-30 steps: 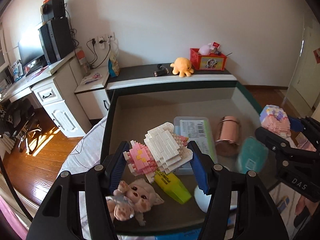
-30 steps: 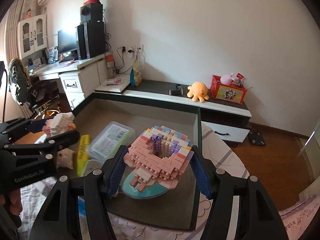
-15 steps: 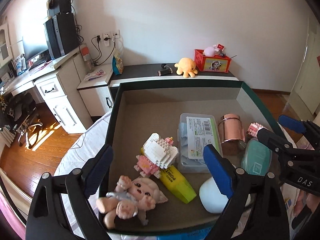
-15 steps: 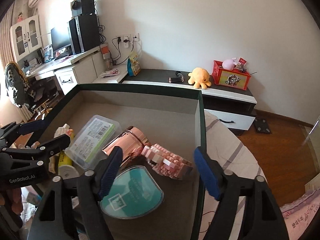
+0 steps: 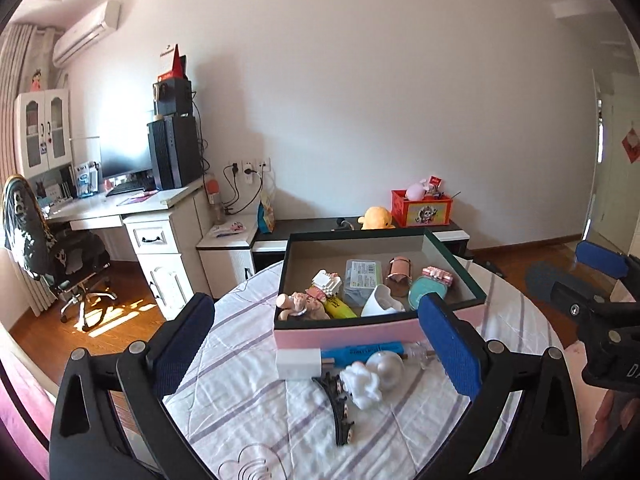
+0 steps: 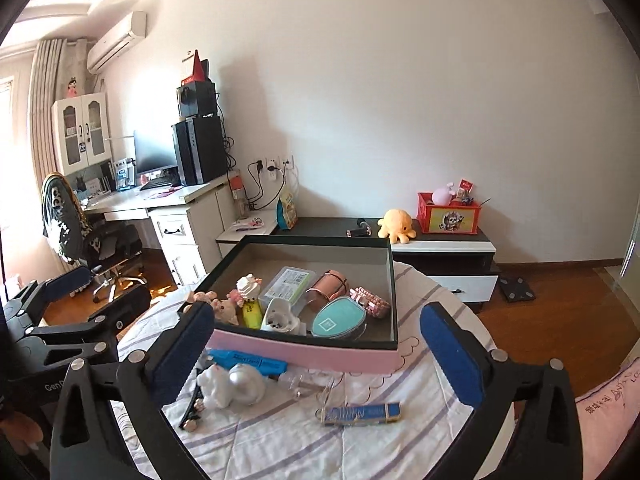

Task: Organize rigid objects
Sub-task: 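Withdraw both open grippers from the box back toward the bed items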

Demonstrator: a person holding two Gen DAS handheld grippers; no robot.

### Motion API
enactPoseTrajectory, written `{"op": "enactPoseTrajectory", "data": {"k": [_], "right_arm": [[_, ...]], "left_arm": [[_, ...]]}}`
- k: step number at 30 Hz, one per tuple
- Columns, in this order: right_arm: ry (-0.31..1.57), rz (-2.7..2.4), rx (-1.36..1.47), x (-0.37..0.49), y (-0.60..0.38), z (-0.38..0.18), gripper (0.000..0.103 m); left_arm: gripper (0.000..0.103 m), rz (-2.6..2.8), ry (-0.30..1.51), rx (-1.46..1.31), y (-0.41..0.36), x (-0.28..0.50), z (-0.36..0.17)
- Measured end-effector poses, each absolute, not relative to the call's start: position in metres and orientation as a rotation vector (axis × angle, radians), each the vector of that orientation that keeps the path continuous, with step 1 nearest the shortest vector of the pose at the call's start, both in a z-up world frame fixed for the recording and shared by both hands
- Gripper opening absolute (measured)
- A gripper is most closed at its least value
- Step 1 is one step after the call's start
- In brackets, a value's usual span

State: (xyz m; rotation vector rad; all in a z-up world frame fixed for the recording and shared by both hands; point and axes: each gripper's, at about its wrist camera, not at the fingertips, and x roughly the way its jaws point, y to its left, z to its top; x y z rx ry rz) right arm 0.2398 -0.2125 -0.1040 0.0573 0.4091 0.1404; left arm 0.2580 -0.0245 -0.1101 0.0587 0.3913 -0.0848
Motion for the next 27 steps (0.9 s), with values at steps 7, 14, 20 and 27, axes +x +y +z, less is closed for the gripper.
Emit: {"op": "enactPoseTrajectory", "data": {"k": [7,14,20,27], "right_arm": [[0.345,0.101,0.045,0.162,-0.194,-0.089,0.103],[0.312,0.102,0.034,0.116,-0.184,-0.078,0.103],[0.264,0.085,0.018,0.087,-0.180,-0.062,0.103],[0.239,0.078,0.015,0.071,-0.178,-0.055,0.103]], "left_arm": [[0.103,-0.049,0.311,0.031,-0.016,0.179,-0.091],[0.103,-0.032,0.267,-0.004,-0.003,0.134,-0.075],[0.103,-0.022,0.226,-0.007,-0.001,0.109,-0.064],[0.103,-0.016,0.209,-0.006,-0.001,0.098,-0.060]]}}
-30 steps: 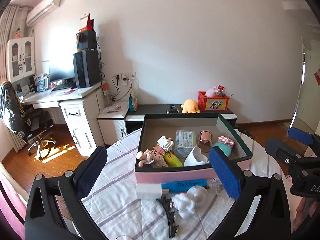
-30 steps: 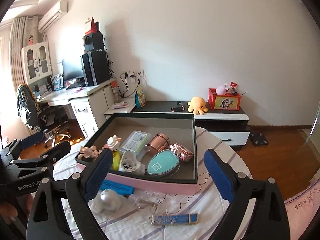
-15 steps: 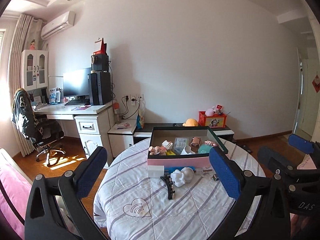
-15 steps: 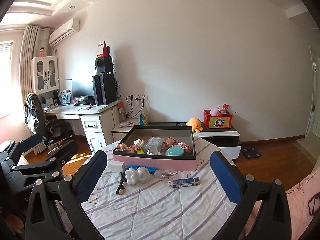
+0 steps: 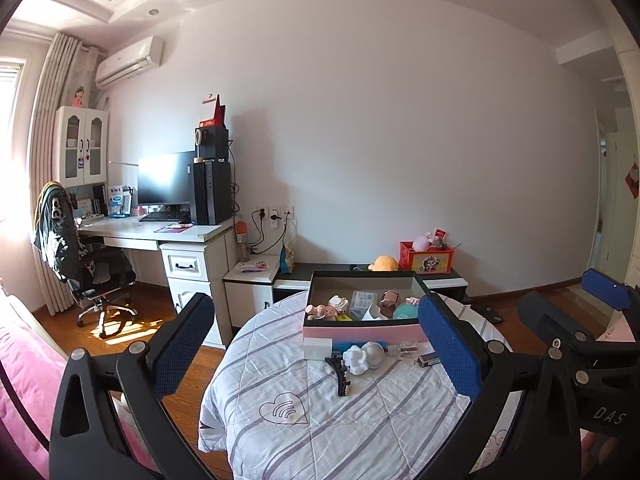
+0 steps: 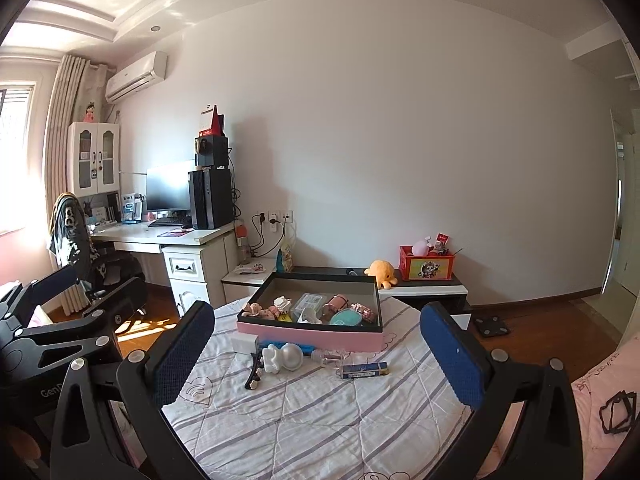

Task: Organize rigid objects
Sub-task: 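Withdraw both open grippers from the box back toward the bed items, then grasp the white astronaut figure with the left gripper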

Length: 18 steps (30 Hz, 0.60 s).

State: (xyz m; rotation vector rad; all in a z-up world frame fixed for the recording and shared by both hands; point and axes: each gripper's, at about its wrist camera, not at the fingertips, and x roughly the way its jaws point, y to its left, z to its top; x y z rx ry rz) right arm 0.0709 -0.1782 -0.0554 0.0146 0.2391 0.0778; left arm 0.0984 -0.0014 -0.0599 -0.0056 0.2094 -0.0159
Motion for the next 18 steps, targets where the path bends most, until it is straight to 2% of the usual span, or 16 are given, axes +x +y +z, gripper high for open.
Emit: {"op": "enactPoseTrajectory", "data": {"k": [10,18], "right_arm": [[0.267,0.075,0.018,0.076,-0.181,-0.063,0.103],[0.424,0.063,0.025,0.124,-0.189,-0.114,0.103]], "left_arm": [[0.103,-0.020,0.241,0.006,-0.003,0.103,-0.067],[0.103,-0.090,0.472,-0.013,-0.008,0.164,-0.127]]}}
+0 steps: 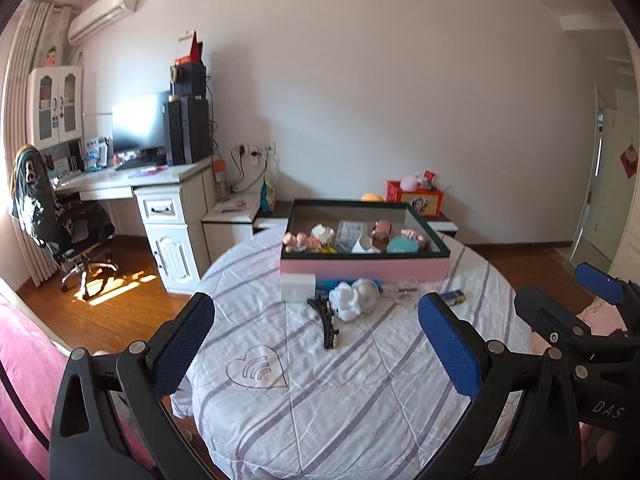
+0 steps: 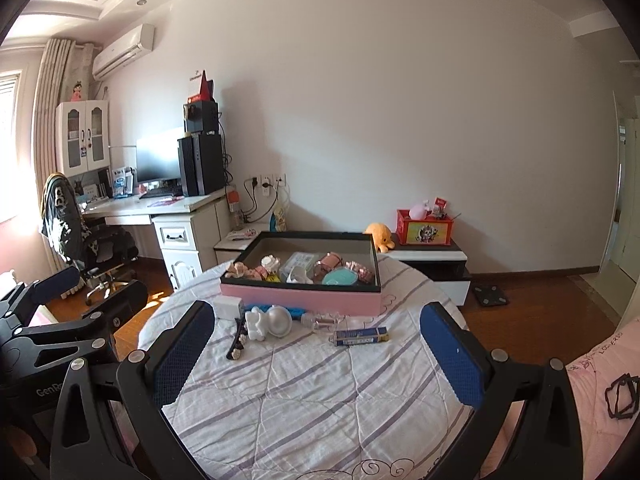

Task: Organize rigid objects
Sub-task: 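Grasp the white astronaut figure with the left gripper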

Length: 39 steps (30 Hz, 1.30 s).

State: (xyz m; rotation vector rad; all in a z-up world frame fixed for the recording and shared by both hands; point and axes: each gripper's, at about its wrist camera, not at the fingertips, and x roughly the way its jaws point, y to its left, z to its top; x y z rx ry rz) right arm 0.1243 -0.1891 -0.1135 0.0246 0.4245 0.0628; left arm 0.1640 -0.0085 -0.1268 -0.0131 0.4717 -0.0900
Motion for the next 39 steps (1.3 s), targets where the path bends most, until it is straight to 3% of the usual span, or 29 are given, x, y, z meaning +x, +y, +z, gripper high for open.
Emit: {"op": "enactPoseTrajectory", "data": {"k": [12,28,31,33,39], "right_arm": [[0.676,0.064,0.090,0.208,-0.219,-0.203,0.103],[0.765,0.013,0.178,0.271,-0.272,-0.237,0.103],[0.773,0.013,0.190,0.274,-0.276,-0.238,0.103],[0.776,0.014,0.193,0.277,-0.278,-0.240,0.103],[0.808,0.012,0.175,0.288,-0.275,-0.243,0.103]], "left_arm": [[0.103,-0.142,0.719,-0.025,-0.030,0.256,-0.204],[0.102,-0.164,0.747,0.255,-0.101,0.349,-0.233],[0.090,-0.163,0.787,0.295,-0.110,0.361,-0.243],[0.075,-0.156,0.805,0.303,-0.112,0.367,-0.249],[0.074,-0.196,0.767,0.221,-0.098,0.360,-0.237]]}}
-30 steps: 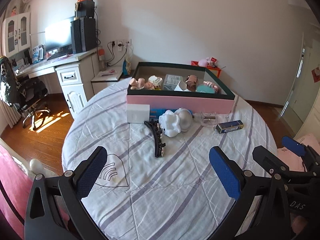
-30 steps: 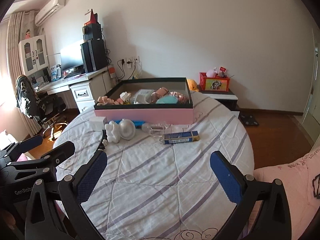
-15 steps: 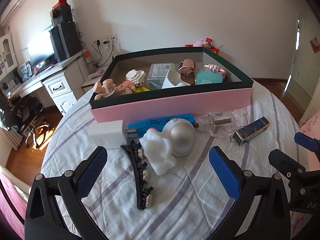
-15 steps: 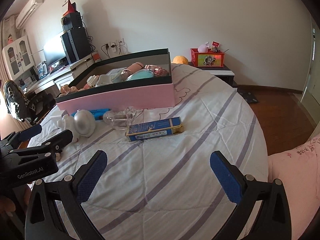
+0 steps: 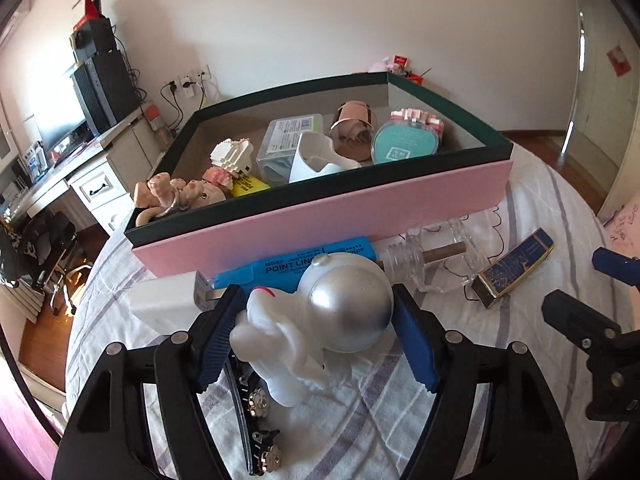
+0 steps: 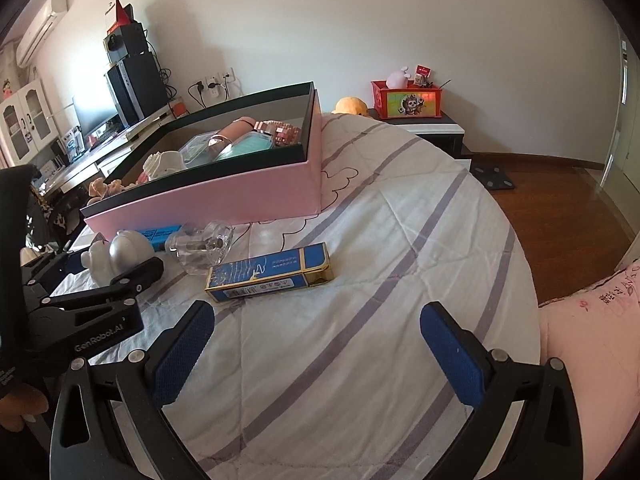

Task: Organize rigid objects
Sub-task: 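Grasp the white astronaut figure with the left gripper, then grasp the blue printed box with the right gripper while the left holds the astronaut, then lower the astronaut with the left gripper while the right lowers the blue box into the box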

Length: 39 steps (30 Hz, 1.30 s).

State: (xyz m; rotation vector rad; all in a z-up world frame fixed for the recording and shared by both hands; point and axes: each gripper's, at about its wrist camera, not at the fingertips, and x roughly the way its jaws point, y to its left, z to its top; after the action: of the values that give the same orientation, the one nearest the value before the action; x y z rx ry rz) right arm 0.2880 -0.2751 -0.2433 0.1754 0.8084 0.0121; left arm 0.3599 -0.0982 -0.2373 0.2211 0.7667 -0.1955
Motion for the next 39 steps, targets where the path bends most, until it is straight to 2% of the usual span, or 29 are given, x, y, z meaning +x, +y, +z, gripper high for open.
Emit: {"op": "enactPoseTrajectory", "data": {"k": [16,19,26,32,39], "right_arm": [[0.936,0.033,0.022,0.344,-0.238,-0.257,0.103],[0.924,0.028,0.000,0.341,-0.236,-0.254,0.083],[0.859,0.059,0.029,0.318,-0.237,-0.235,0.083],[0.761,0.120,0.020,0.316,-0.230,-0.194,0.084],[0.694,0.134,-0.035,0.379,-0.220,-0.158,0.084]], "left_arm": [[0.074,-0.223,0.752,0.113,-0.063,0.331,-0.223],[0.074,-0.242,0.743,0.101,-0.062,0.327,-0.218],[0.074,-0.271,0.713,0.079,-0.058,0.325,-0.203],[0.074,-0.311,0.685,0.073,-0.054,0.355,-0.174],[0.074,-0.261,0.662,0.151,-0.057,0.429,-0.147]]}}
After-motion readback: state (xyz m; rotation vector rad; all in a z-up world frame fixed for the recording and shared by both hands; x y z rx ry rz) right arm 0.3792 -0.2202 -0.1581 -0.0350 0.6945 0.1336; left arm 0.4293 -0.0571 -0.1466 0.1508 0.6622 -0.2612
